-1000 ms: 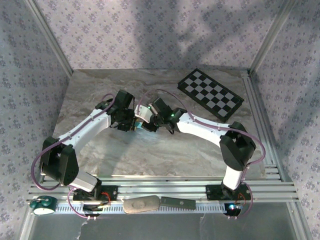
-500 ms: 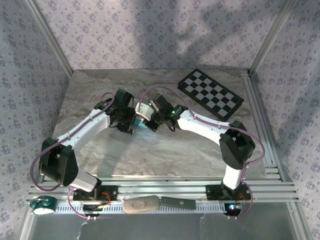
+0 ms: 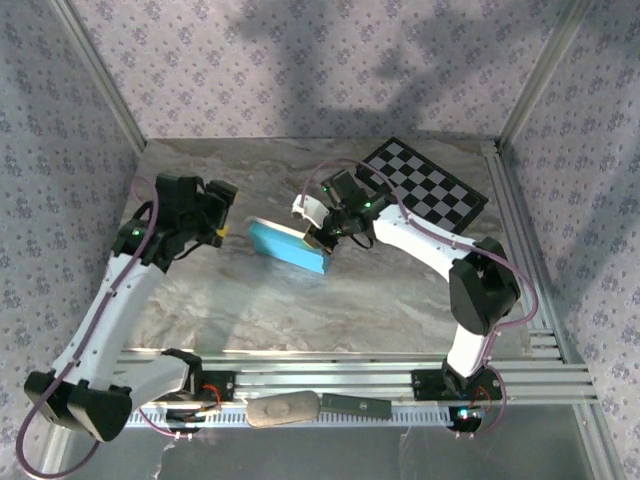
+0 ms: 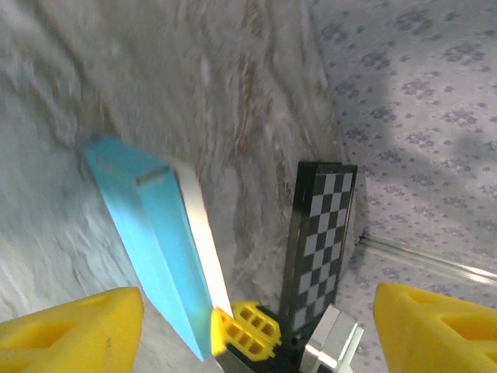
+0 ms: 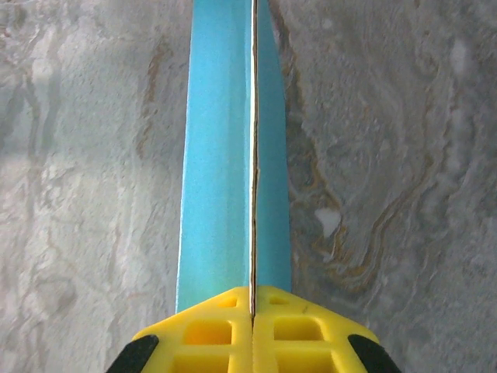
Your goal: Fold the paper box
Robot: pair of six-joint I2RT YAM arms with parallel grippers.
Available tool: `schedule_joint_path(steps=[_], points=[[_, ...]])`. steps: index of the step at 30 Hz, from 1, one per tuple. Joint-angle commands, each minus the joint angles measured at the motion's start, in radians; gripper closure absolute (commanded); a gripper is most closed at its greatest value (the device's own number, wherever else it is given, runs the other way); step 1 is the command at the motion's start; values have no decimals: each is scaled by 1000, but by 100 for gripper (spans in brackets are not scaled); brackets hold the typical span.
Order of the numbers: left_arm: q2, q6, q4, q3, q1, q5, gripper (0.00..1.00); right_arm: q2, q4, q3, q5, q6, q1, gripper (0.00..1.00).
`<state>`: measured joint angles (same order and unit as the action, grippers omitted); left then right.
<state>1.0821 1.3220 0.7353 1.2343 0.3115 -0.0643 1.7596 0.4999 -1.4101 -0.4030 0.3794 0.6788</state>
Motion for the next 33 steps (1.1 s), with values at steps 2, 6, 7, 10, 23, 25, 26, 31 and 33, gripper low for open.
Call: schedule_joint_path(steps=[2, 6, 7, 10, 23, 25, 26, 31, 33], points=[[-7, -502, 42, 42, -15, 1, 30, -45, 162, -26, -115, 33, -25, 100], [9, -748, -15, -12, -16, -159, 38, -51, 194, -17, -181, 38, -58, 100], [17, -804, -34, -26, -12, -224, 44, -49, 199, -17, -188, 40, -63, 100], [23, -916, -50, -69, 56, -227, 52, -37, 213, -25, -183, 46, -68, 100], [30, -1068, -26, -78, 116, 15, 42, -8, 227, -39, -161, 80, -79, 100], [127, -1118, 39, -11, 75, -66, 52, -9, 223, -41, -161, 80, -79, 100], [170, -1140, 51, 7, 59, -107, 53, -9, 223, -42, -160, 80, -77, 100], [289, -1248, 43, 34, 35, -158, 63, -6, 234, -48, -148, 87, -73, 100], [322, -1284, 42, 49, 27, -160, 63, -8, 233, -46, -147, 90, -71, 100]])
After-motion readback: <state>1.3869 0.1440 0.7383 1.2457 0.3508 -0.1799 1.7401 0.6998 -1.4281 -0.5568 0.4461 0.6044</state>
